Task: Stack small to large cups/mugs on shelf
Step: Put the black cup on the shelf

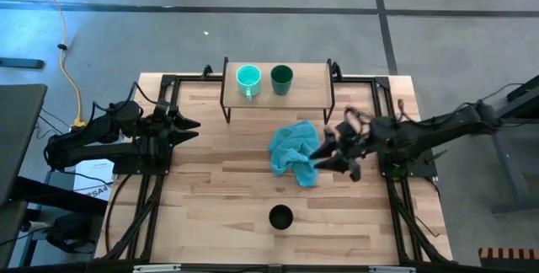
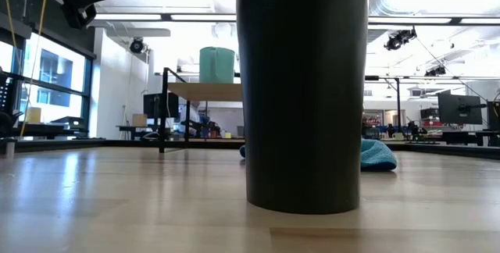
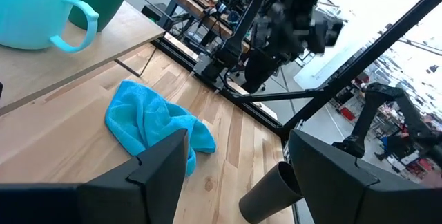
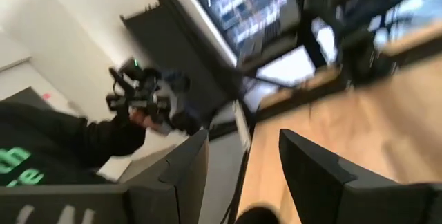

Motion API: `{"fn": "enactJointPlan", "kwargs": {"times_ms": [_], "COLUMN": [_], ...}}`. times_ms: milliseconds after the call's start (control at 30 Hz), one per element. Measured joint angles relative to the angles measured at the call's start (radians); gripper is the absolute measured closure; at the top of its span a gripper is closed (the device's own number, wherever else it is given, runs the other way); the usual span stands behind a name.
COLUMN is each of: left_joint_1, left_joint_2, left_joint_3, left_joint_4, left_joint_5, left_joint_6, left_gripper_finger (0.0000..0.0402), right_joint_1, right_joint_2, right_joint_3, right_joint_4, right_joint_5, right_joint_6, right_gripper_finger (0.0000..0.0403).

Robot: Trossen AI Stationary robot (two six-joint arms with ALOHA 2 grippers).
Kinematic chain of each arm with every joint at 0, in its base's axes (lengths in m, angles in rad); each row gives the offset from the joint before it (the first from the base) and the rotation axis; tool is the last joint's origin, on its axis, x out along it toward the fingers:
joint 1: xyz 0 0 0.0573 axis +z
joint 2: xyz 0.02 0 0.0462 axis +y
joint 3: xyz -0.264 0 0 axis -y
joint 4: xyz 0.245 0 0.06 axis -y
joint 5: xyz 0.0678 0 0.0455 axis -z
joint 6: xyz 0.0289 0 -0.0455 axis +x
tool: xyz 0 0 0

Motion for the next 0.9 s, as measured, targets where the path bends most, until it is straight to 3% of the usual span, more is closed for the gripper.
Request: {"fn": "enactJointPlan", "kwargs": {"times_ms": [400, 667, 900], "left_joint_1": [0.000, 0.000, 0.000], "left_joint_2": [0.000, 0.000, 0.000], "left_joint_3": [0.000, 0.000, 0.000], "left_joint_4": [0.000, 0.000, 0.000], "left_joint_5": [0.000, 0.009, 0.011], "left_joint_6": [-0.001, -0.001, 0.000], "left_gripper_finger": [0.0163, 0.0163, 0.0163], "right_joint_1": [0.082, 0.130, 0.159], "right_joint_2": [0.171, 0.257, 0.377], "right_joint_3": [0.031, 0.163, 0.330], "right_joint_4": [0.083, -0.110, -0.404], "right_joint_5": [-0.037, -0.052, -0.010], "right_joint_6": [0.098, 0.091, 0.123], "right_gripper_finger": [0.0233, 0.0233, 0.0233]}}
